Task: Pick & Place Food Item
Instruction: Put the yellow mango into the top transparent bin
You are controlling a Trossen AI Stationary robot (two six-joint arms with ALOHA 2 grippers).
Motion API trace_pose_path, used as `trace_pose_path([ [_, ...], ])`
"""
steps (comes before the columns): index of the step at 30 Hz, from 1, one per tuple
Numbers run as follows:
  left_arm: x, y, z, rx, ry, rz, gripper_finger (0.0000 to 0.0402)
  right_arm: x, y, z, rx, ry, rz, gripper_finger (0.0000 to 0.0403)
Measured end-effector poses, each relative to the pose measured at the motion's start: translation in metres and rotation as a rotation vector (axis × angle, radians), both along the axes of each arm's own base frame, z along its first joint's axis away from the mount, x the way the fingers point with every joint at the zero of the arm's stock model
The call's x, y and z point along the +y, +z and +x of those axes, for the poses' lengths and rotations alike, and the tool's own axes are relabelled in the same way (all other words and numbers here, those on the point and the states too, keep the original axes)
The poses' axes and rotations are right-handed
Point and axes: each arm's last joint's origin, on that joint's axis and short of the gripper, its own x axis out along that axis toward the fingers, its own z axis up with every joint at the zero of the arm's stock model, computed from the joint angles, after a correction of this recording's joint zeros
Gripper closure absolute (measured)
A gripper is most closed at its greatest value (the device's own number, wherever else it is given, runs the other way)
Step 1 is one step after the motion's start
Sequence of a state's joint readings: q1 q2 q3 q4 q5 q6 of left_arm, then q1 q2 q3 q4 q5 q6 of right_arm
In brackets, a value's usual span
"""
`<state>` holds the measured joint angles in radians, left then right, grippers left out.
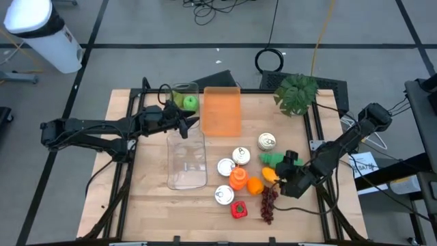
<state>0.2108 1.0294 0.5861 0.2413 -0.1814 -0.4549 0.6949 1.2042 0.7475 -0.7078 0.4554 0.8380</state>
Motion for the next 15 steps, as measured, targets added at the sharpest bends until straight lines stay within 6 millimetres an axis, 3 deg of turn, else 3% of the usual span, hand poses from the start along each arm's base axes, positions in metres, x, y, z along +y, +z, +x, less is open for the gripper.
trace_pose_path([
  [15, 0.000, 0.000, 0.000, -0.001, 0.001, -0.004, 0.0192, 0.003, -0.035, -0.001, 0.120, 0.013, 0.023, 0.0110],
])
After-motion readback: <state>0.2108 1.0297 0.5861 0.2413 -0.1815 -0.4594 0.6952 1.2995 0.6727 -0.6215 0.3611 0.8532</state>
